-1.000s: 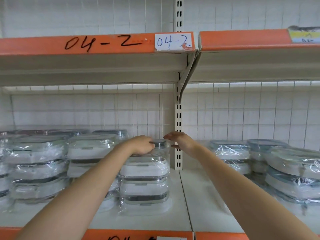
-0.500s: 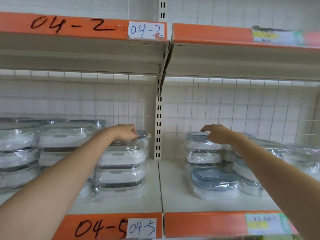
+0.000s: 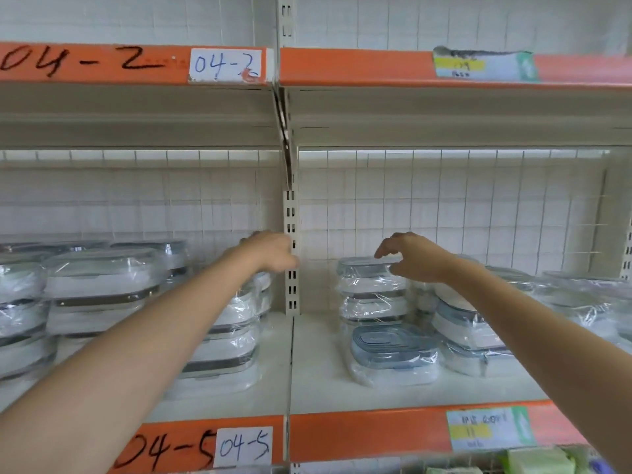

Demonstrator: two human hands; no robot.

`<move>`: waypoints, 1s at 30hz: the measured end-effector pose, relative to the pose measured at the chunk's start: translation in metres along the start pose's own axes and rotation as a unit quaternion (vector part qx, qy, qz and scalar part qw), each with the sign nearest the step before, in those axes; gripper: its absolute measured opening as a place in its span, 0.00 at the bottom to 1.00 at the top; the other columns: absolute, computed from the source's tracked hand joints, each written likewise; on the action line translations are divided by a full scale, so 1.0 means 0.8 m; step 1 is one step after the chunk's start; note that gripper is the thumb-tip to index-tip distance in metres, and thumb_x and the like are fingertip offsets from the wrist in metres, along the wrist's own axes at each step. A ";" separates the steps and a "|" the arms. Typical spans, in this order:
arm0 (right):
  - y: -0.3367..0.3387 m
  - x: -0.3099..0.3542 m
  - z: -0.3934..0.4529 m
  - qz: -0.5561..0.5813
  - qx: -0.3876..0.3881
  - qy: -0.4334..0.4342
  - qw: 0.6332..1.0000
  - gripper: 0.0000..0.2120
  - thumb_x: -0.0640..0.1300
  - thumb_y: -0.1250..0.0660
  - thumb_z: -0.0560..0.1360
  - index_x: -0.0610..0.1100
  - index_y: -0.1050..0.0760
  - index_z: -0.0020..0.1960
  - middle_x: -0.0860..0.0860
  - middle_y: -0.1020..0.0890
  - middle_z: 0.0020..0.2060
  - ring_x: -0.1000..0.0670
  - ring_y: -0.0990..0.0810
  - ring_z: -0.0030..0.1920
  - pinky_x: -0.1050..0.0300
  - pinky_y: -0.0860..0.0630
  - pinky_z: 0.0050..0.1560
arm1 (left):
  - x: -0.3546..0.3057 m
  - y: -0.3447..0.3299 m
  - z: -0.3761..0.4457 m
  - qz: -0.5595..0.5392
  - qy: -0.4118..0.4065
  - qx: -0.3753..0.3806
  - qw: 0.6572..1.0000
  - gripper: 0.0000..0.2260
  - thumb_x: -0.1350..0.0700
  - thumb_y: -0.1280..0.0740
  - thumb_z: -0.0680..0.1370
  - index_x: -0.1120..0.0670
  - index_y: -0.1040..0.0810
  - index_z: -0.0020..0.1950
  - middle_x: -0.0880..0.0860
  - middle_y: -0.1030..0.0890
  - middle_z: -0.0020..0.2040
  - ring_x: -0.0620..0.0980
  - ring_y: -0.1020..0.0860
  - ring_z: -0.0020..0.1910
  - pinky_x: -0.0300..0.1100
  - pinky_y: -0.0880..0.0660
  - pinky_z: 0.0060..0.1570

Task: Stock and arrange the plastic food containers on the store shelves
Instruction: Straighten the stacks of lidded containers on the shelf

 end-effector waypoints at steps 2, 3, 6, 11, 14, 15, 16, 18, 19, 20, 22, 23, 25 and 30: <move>0.002 0.004 -0.017 0.003 0.036 0.007 0.999 0.15 0.37 0.37 0.74 0.46 0.23 0.59 0.50 0.21 0.57 0.52 0.25 0.56 0.64 0.33 0.54 | -0.042 -0.006 0.013 -0.046 -0.031 -0.016 0.998 0.21 0.45 0.38 0.77 0.55 0.29 0.66 0.58 0.30 0.66 0.56 0.30 0.64 0.46 0.32 0.61; -0.004 0.008 -0.027 0.000 0.077 0.005 0.997 0.14 0.40 0.37 0.74 0.47 0.23 0.59 0.52 0.21 0.57 0.53 0.25 0.56 0.64 0.33 0.55 | -0.063 -0.012 0.020 -0.074 -0.044 -0.013 0.996 0.27 0.42 0.37 0.77 0.54 0.34 0.71 0.57 0.34 0.71 0.55 0.33 0.68 0.46 0.34 0.65; -0.040 0.013 -0.055 -0.053 0.225 0.016 0.973 0.21 0.54 0.35 0.75 0.50 0.28 0.66 0.53 0.25 0.64 0.51 0.28 0.63 0.58 0.36 0.62 | -0.116 -0.041 0.043 -0.120 -0.080 0.026 0.989 0.37 0.36 0.36 0.74 0.53 0.43 0.76 0.56 0.44 0.76 0.55 0.42 0.74 0.50 0.40 0.71; -0.083 0.002 -0.081 0.030 0.301 -0.018 0.953 0.34 0.54 0.25 0.67 0.50 0.36 0.67 0.50 0.28 0.63 0.50 0.29 0.55 0.56 0.32 0.53 | -0.153 -0.080 0.073 -0.101 -0.080 0.066 0.989 0.42 0.34 0.32 0.70 0.54 0.42 0.75 0.57 0.39 0.73 0.57 0.40 0.71 0.52 0.37 0.69; -0.092 0.001 -0.081 0.006 0.303 -0.012 0.953 0.38 0.50 0.23 0.65 0.48 0.40 0.66 0.50 0.29 0.64 0.48 0.29 0.53 0.55 0.31 0.52 | -0.148 -0.076 0.072 -0.123 -0.073 0.024 0.990 0.42 0.38 0.26 0.66 0.55 0.39 0.72 0.56 0.37 0.69 0.57 0.39 0.68 0.52 0.33 0.65; -0.094 0.002 -0.080 -0.002 0.302 -0.012 0.953 0.39 0.50 0.22 0.64 0.47 0.41 0.66 0.49 0.29 0.64 0.47 0.29 0.54 0.53 0.30 0.53 | -0.146 -0.071 0.069 -0.122 -0.075 0.010 0.990 0.42 0.38 0.25 0.65 0.55 0.38 0.71 0.56 0.37 0.68 0.57 0.39 0.68 0.52 0.32 0.64; -0.096 0.003 -0.079 -0.005 0.299 -0.013 0.954 0.39 0.51 0.22 0.64 0.47 0.41 0.66 0.48 0.29 0.65 0.47 0.28 0.55 0.52 0.29 0.55 | -0.144 -0.065 0.065 -0.120 -0.079 -0.005 0.990 0.43 0.38 0.24 0.63 0.55 0.38 0.70 0.55 0.37 0.67 0.57 0.39 0.67 0.53 0.32 0.63; -0.096 0.006 -0.077 -0.007 0.284 -0.018 0.959 0.39 0.52 0.22 0.64 0.47 0.41 0.66 0.49 0.28 0.63 0.47 0.27 0.53 0.52 0.29 0.52 | -0.139 -0.051 0.054 -0.120 -0.095 -0.034 0.988 0.44 0.38 0.23 0.61 0.54 0.37 0.69 0.54 0.36 0.65 0.55 0.40 0.66 0.51 0.31 0.62; -0.095 0.009 -0.076 -0.007 0.274 -0.019 0.962 0.38 0.53 0.22 0.63 0.48 0.40 0.65 0.50 0.27 0.60 0.47 0.28 0.51 0.54 0.30 0.50 | -0.135 -0.043 0.048 -0.124 -0.104 -0.045 0.986 0.44 0.38 0.23 0.61 0.54 0.37 0.69 0.53 0.36 0.64 0.54 0.40 0.65 0.49 0.32 0.61; -0.093 0.013 -0.076 -0.004 0.263 -0.020 0.965 0.37 0.54 0.23 0.63 0.48 0.39 0.64 0.51 0.27 0.56 0.48 0.28 0.50 0.55 0.31 0.48 | -0.130 -0.035 0.042 -0.129 -0.112 -0.054 0.984 0.43 0.38 0.23 0.61 0.53 0.37 0.69 0.53 0.36 0.63 0.54 0.39 0.65 0.46 0.33 0.59; -0.090 0.021 -0.075 0.007 0.245 -0.020 0.969 0.35 0.55 0.23 0.64 0.48 0.37 0.63 0.54 0.29 0.49 0.50 0.29 0.47 0.56 0.32 0.44 | -0.118 -0.018 0.030 -0.139 -0.123 -0.069 0.980 0.41 0.37 0.24 0.62 0.51 0.36 0.68 0.51 0.35 0.63 0.52 0.38 0.63 0.43 0.35 0.53; -0.087 0.025 -0.074 0.015 0.236 -0.019 0.971 0.33 0.56 0.24 0.64 0.48 0.36 0.62 0.56 0.29 0.45 0.51 0.29 0.45 0.57 0.33 0.41 | -0.111 -0.008 0.025 -0.141 -0.127 -0.076 0.979 0.41 0.37 0.24 0.62 0.50 0.35 0.68 0.51 0.34 0.62 0.51 0.38 0.62 0.42 0.36 0.52; -0.080 0.034 -0.072 0.026 0.221 -0.016 0.975 0.31 0.58 0.25 0.64 0.50 0.35 0.60 0.59 0.30 0.41 0.52 0.28 0.44 0.59 0.34 0.38 | -0.093 0.010 0.013 -0.137 -0.131 -0.084 0.978 0.39 0.37 0.25 0.62 0.49 0.34 0.67 0.50 0.33 0.61 0.51 0.37 0.61 0.42 0.36 0.53; -0.051 0.041 -0.064 0.077 0.217 -0.037 0.972 0.27 0.64 0.29 0.65 0.53 0.33 0.58 0.54 0.24 0.52 0.53 0.25 0.51 0.54 0.28 0.54 | -0.022 0.041 -0.014 -0.113 -0.108 -0.057 0.986 0.31 0.37 0.26 0.64 0.48 0.30 0.60 0.50 0.30 0.58 0.51 0.31 0.59 0.45 0.31 0.57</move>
Point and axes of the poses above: each hand's wrist, its own z-axis towards the middle knuckle, its own y-axis out of the back of the hand, x = y × z, the point moved 5 cm from there along z, towards the middle knuckle
